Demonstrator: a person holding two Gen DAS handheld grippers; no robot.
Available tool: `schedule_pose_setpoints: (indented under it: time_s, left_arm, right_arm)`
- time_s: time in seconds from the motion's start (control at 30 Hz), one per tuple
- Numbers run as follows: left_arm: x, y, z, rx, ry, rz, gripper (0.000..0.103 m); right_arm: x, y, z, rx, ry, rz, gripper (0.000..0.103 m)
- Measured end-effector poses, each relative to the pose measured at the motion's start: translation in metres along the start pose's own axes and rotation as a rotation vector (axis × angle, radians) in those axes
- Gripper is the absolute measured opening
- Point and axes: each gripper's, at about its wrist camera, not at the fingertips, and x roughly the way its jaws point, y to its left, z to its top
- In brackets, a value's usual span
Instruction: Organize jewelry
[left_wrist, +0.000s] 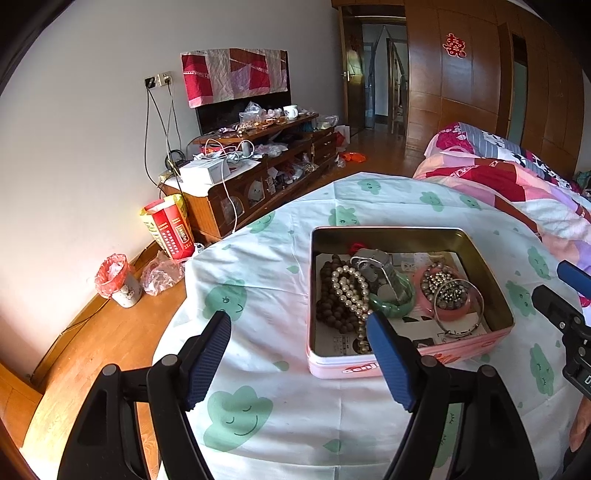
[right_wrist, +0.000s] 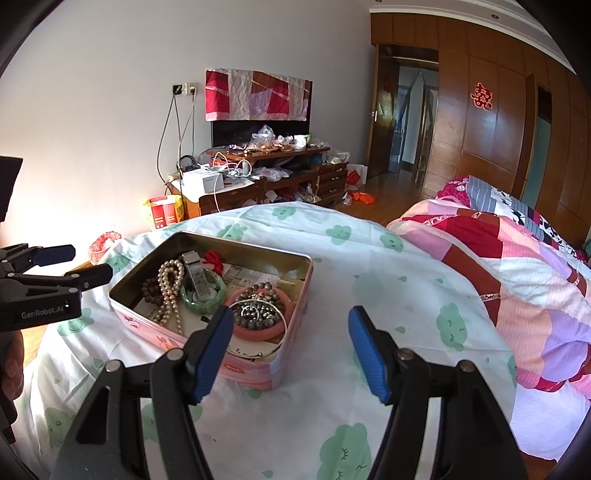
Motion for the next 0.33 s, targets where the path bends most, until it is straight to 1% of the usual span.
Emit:
schedule_pose_setpoints:
  time_s: [0.07, 0.23, 0.33]
  left_arm:
    - [-0.001, 0.0, -0.001, 0.009, -0.01, 0.006, 0.081]
    - [-0.009, -0.005, -0.001, 0.035, -0.054, 0.013, 0.081]
    - [-0.011, -0.006, 0.001, 0.04, -0.063, 0.013, 0.081]
  right_arm:
    - [0.002, -0.001, -0.001, 0.003, 0.003, -0.003, 0.067]
    - [0.007, -0.008, -0.003, 0.014, 0.015, -0.015, 0.067]
    - [0.012, -0.015, -0.005, 0.025, 0.029, -0.023, 0.072]
